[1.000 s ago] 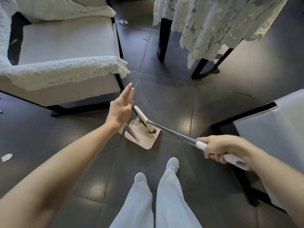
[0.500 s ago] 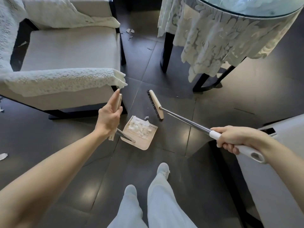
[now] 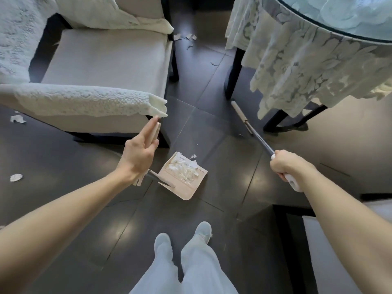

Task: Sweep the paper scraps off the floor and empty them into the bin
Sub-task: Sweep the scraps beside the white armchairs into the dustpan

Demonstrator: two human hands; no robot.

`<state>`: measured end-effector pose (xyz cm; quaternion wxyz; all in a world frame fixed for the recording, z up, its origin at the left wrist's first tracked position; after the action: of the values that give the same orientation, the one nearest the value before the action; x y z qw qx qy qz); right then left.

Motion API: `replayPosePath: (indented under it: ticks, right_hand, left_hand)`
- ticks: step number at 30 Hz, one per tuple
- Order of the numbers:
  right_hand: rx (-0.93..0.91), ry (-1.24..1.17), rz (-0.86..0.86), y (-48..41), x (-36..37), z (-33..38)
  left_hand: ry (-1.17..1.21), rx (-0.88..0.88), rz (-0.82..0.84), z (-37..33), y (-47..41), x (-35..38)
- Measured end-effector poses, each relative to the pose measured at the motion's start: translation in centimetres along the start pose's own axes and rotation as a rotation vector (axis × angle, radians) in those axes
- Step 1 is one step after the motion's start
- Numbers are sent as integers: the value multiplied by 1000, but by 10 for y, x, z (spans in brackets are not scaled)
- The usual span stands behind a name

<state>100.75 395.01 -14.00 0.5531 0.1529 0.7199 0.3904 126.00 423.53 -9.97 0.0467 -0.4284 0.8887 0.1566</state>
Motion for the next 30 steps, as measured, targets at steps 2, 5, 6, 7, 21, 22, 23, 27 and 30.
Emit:
replayPosePath:
  ticks: [2, 5, 6, 7, 21, 22, 23, 27, 30]
  right_hand:
    - [-8, 9, 36, -14, 4, 4]
    - [-56, 10, 120, -17, 18, 17]
    - [-76, 38, 143, -16, 22, 23]
    - [-97, 81, 163, -11, 27, 30]
    - [-104, -189, 576, 83, 48, 45]
    - [-92, -232, 590, 86, 39, 41]
    - [-80, -274, 601, 88, 28, 37]
    - [-72, -323, 569, 87, -10, 28]
    - [-70, -356, 521, 76, -41, 28]
  left_hand:
    - [33, -24, -20, 7, 2, -1]
    - [40, -39, -43, 10, -1, -6]
    - [38, -40, -37, 9, -3, -8]
    - [45, -38, -28, 10, -5, -11]
    - [15, 58, 93, 4, -54, -9]
    - [17, 61, 104, 3, -57, -9]
    - [31, 68, 117, 1, -60, -8]
    - [108, 93, 169, -13, -81, 5]
    - [152, 119, 213, -29, -111, 19]
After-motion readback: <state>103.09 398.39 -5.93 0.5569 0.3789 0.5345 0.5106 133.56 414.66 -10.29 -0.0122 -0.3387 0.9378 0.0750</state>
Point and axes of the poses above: each hand's wrist, its own y-axis away from the middle knuckle, its own x-axis out of the palm, z = x × y, the point moved 5 cm from there along -y, towards the middle knuckle, and after that the axes turned 12 degrees about y, right-handed, at the moved point
